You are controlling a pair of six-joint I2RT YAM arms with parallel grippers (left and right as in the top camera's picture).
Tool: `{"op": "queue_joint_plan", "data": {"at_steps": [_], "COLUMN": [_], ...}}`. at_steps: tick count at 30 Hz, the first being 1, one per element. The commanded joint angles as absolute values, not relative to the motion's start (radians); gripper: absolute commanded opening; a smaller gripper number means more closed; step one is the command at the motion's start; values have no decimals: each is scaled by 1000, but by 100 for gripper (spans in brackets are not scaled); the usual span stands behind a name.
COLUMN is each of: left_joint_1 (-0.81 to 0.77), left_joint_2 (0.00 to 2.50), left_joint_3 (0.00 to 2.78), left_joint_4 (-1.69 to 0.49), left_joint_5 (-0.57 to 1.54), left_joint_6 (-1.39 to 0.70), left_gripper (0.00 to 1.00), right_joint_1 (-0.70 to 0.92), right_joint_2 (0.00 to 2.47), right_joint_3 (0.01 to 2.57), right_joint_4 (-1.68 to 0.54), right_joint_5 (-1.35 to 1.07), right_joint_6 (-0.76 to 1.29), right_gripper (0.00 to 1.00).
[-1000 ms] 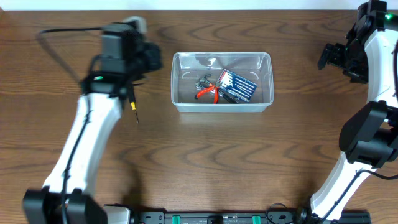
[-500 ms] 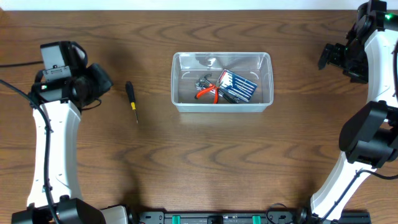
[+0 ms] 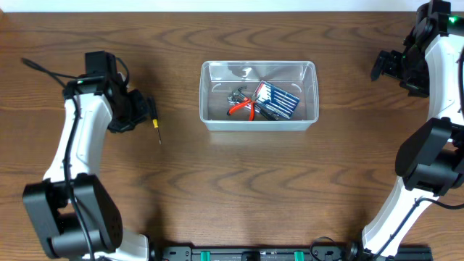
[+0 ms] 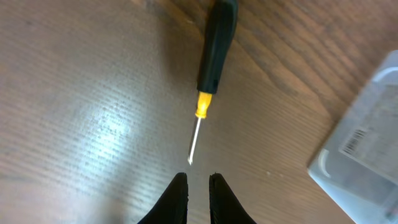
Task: Pack container
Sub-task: 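Move the left gripper over the black-and-yellow screwdriver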
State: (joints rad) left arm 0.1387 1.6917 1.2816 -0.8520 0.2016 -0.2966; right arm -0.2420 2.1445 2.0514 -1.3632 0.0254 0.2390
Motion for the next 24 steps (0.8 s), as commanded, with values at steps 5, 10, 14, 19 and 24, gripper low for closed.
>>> {"op": "queue_joint_plan", "data": {"at_steps": [5, 10, 14, 19, 24], "left_joint_1": [131, 120, 114, 115, 115], "left_joint_2": [1762, 1794, 1792, 1792, 1792], "left_joint_3": [1272, 1272, 1272, 1272, 1272], "left_joint_4": [-775, -769, -772, -772, -768], "left_joint_5": [147, 118, 118, 118, 118], "left_joint_6": [-274, -227, -221, -221, -221], "left_gripper": [12, 12, 12, 13, 12], "right_joint_1": [-241, -241, -241, -241, -241], "right_joint_2": [2145, 2145, 2145, 2145, 2145], "right_joint_3": [2051, 2051, 2051, 2051, 2051], "right_joint_4": [-1361, -1361, -1361, -1361, -1361], "right_joint_5": [25, 25, 25, 25, 25], "right_joint_6": [257, 257, 257, 257, 257], "right_gripper": [99, 99, 99, 99, 99]}}
